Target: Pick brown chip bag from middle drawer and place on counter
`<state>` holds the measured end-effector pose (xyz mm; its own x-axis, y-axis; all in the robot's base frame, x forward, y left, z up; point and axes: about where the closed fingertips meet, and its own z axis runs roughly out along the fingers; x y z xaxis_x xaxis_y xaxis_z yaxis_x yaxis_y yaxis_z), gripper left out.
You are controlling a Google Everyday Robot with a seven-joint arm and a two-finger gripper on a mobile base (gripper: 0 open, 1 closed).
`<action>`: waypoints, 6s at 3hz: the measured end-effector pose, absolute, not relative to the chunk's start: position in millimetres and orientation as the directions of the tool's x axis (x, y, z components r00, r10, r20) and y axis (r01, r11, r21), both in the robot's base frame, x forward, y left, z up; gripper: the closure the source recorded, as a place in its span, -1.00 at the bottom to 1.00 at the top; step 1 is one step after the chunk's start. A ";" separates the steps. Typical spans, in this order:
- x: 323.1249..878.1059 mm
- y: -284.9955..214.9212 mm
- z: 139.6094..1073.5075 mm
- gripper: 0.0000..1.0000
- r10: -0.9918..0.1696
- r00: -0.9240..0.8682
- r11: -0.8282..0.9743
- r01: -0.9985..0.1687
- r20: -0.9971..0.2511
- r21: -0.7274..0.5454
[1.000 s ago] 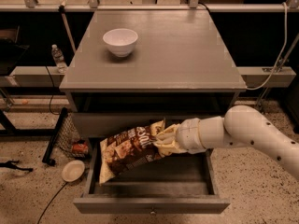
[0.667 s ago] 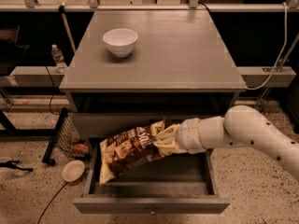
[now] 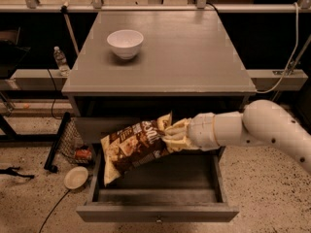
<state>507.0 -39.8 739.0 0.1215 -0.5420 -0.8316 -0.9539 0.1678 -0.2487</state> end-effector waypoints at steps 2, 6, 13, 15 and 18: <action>520.5 -50.8 814.4 1.00 -0.534 0.273 0.154 -0.899 -0.800 -0.410; 502.9 -44.8 885.0 1.00 -0.586 0.393 0.116 -0.825 -0.709 -0.553; 623.5 -81.4 970.7 1.00 -0.649 0.398 0.283 -0.664 -0.648 -0.692; 669.0 -116.9 982.3 1.00 -0.647 0.361 0.382 -0.609 -0.672 -0.695; 689.3 -131.2 993.6 0.19 -0.636 0.349 0.430 -0.581 -0.689 -0.691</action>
Offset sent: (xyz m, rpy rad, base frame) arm 0.0208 -0.0193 0.1169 -0.0010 -0.2706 0.0195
